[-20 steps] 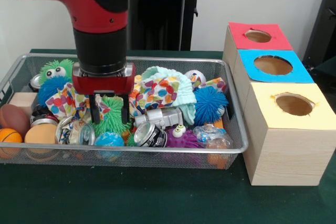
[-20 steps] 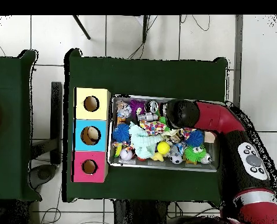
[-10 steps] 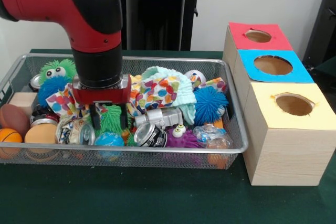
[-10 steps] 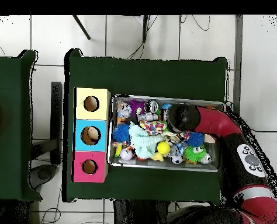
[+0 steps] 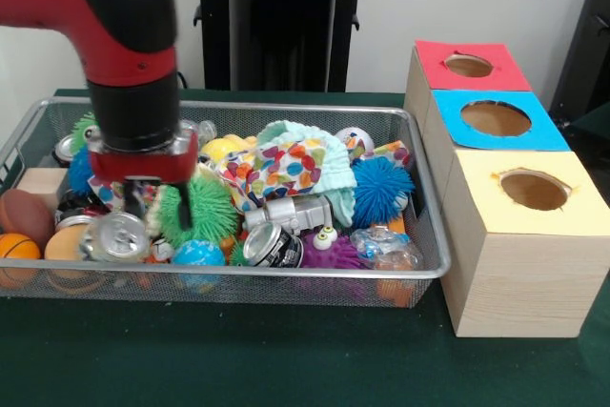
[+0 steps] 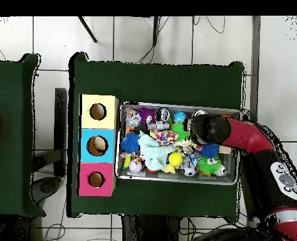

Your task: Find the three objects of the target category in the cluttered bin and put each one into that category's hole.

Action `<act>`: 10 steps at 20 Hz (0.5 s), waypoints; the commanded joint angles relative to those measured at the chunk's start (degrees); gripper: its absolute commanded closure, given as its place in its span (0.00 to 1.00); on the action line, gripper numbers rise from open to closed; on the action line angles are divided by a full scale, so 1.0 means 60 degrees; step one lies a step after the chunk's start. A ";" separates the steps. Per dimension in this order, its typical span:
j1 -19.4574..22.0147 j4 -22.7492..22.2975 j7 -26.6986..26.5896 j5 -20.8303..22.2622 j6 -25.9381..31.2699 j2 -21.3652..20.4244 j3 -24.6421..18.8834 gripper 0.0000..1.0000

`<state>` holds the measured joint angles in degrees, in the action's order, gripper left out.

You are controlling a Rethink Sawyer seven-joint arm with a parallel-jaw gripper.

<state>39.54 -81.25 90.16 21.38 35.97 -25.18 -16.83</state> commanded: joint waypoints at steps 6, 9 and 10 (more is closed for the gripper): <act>0.1559 0.0770 -0.3083 0.0945 0.1216 -0.0228 -0.0999 0.00; 0.1453 0.0578 -0.2638 0.1099 0.0911 -0.0247 -0.0997 0.00; 0.1412 0.0480 -0.2492 0.1137 0.0858 -0.0328 -0.0978 0.00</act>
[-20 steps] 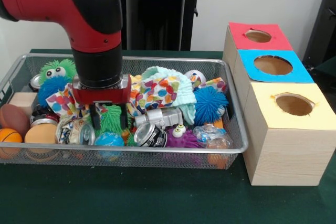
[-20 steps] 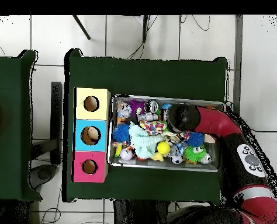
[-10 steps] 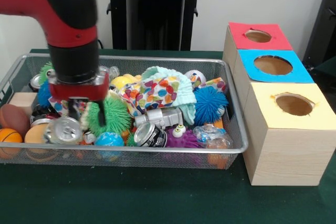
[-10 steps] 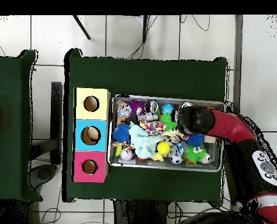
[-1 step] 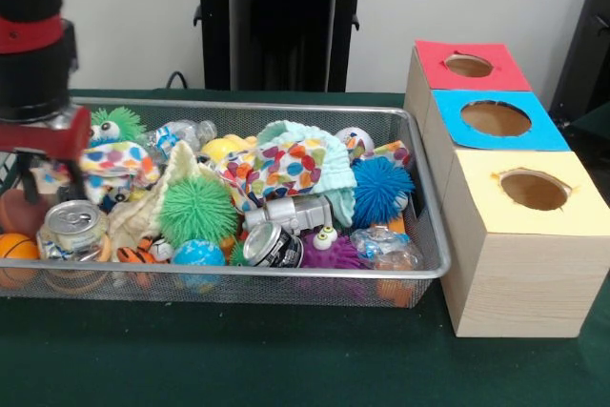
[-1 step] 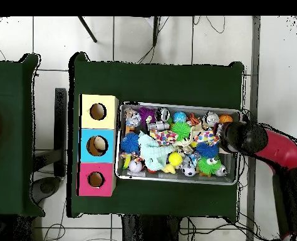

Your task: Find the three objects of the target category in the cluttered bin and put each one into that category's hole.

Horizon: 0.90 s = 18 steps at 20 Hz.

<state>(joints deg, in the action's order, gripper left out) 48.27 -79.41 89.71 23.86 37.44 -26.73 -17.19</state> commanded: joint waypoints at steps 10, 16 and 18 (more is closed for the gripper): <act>-0.0545 -0.1038 -0.0972 0.0949 -0.0033 -0.0579 -0.0685 0.00; -0.1228 -0.2253 0.0306 0.0609 -0.0103 -0.1694 -0.0207 0.00; -0.1185 -0.2153 0.0141 0.0512 0.0100 -0.1713 -0.0246 0.00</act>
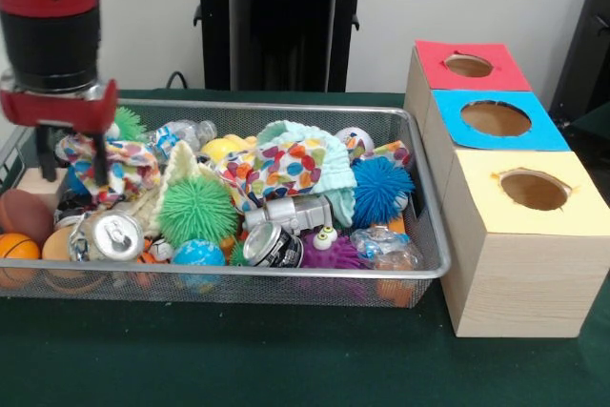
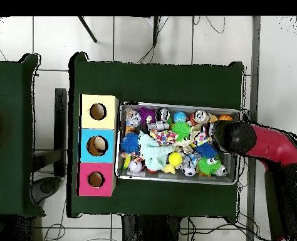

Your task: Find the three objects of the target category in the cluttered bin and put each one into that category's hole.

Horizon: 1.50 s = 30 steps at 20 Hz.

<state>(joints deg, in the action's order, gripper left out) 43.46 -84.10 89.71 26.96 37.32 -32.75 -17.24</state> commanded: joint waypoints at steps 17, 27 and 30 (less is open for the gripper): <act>0.0271 0.0148 -0.1221 0.0108 0.0432 0.0609 -0.0824 0.00; -0.0417 -0.0409 0.0038 -0.0032 0.0025 0.0410 -0.0608 0.00; -0.0554 -0.0632 0.0270 -0.0113 0.0025 0.0159 -0.0501 0.00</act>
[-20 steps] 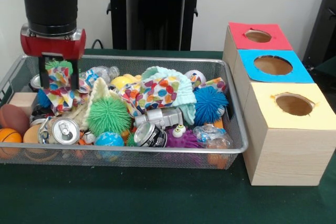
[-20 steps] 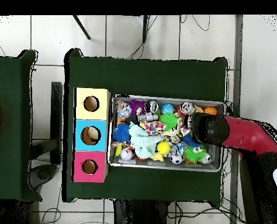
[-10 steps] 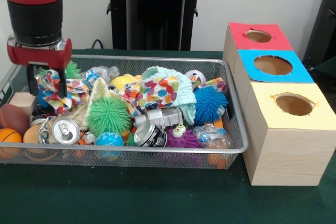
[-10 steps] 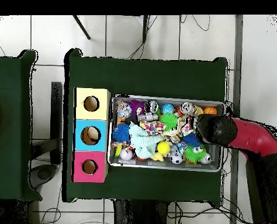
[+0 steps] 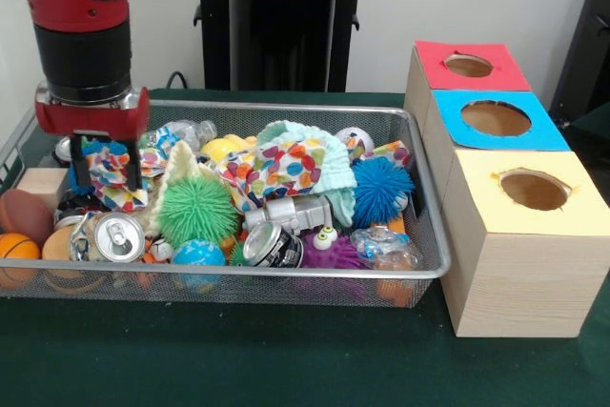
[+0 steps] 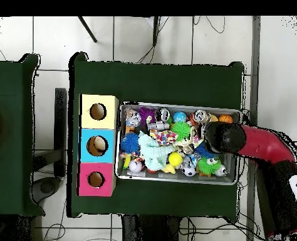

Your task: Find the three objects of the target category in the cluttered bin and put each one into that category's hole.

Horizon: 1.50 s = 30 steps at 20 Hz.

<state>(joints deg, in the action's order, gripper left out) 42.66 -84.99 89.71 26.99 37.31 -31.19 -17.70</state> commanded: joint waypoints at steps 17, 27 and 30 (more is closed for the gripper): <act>-0.0271 0.0456 -0.0182 -0.0026 -0.0524 0.1224 -0.0624 0.00; -0.0476 0.0455 0.0172 0.0011 -0.0947 0.1486 -0.0495 0.00; -0.0564 0.0481 0.0248 -0.0011 -0.0945 0.1454 -0.0450 0.00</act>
<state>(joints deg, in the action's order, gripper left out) 40.23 -82.82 89.71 26.54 34.72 -24.79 -17.75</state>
